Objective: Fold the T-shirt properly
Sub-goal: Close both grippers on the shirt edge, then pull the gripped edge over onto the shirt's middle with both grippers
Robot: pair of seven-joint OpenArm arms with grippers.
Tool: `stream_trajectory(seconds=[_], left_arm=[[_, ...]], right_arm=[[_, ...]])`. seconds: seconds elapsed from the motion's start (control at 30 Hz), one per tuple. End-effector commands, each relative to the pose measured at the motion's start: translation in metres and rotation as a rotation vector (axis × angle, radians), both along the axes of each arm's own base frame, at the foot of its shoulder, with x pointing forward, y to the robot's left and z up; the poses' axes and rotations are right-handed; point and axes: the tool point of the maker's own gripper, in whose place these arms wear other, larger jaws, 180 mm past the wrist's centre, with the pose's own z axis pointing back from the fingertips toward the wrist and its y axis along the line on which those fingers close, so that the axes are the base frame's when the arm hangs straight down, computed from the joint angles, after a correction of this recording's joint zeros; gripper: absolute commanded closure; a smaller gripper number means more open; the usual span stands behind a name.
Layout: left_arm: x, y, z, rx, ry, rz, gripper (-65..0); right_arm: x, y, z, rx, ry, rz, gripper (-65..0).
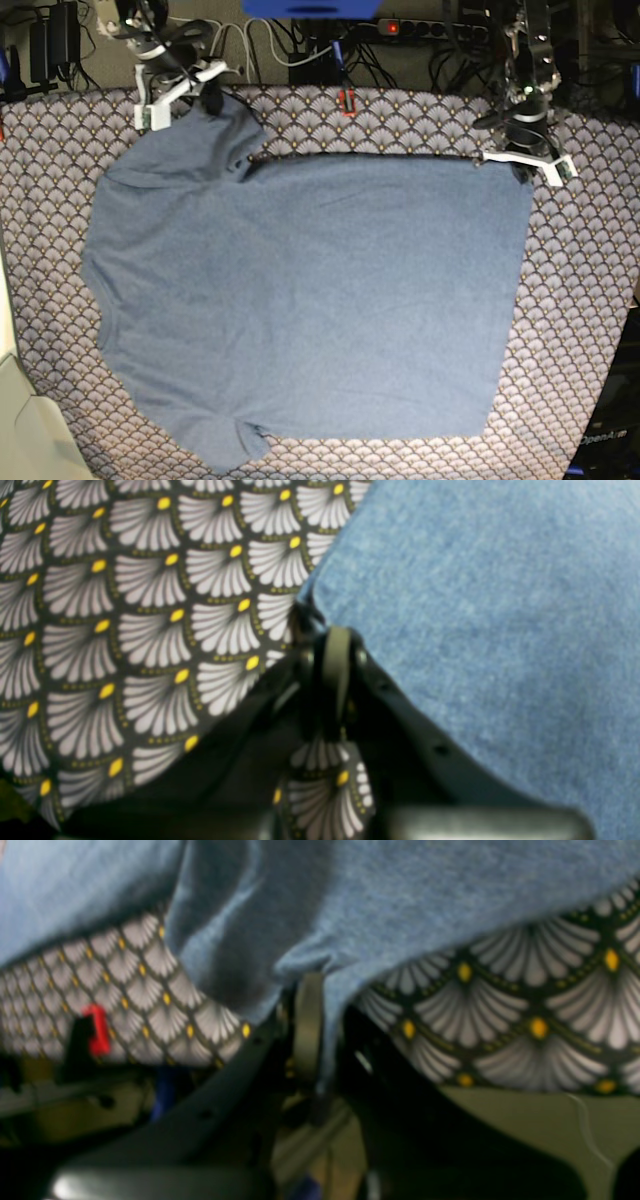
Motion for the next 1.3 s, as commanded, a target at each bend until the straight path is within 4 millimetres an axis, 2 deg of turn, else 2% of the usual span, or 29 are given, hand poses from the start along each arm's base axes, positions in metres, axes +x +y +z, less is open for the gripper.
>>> stream_trajectory(seconds=[0.0,0.2,0.27,0.37,0.53,0.73,0.83,1.03,1.27], left_arm=[[0.004,0.004,0.009,0.024,-0.02,-0.01,-0.5],[0.009,0.018,0.018,0.125,-0.011,-0.047,-0.5],[0.01,0.019,0.022,0.16,-0.01,-0.06,-0.5],[0.019,0.017,0.038,0.209,-0.042,-0.078,-0.5],[0.03,0.015,0.052,0.238,-0.079,-0.089,-0.5],[0.039,0.0,0.055,0.233,-0.094,-0.136,-0.5],[0.053,-0.008,0.06,0.226,-0.119,-0.152,-0.5],[0.075,-0.01,0.075,0.225,-0.173,-0.144,-0.5],[0.102,-0.006,0.088,0.225,-0.218,-0.131,-0.5]], right_arm=[[-0.001,-0.008,0.004,-0.032,0.003,-0.005,0.0],[0.019,-0.026,0.021,-0.094,-0.054,0.051,0.0],[0.024,-0.029,0.02,-0.109,-0.036,0.073,0.0],[0.034,-0.032,0.023,-0.127,-0.03,0.099,0.0],[0.059,-0.034,0.033,-0.144,-0.053,0.12,0.0],[0.093,-0.038,0.049,-0.17,-0.087,0.143,0.0],[0.112,-0.038,0.061,-0.179,-0.113,0.15,0.0],[0.149,-0.04,0.084,-0.197,-0.165,0.155,0.0],[0.196,-0.051,0.091,-0.222,-0.189,0.139,0.0]])
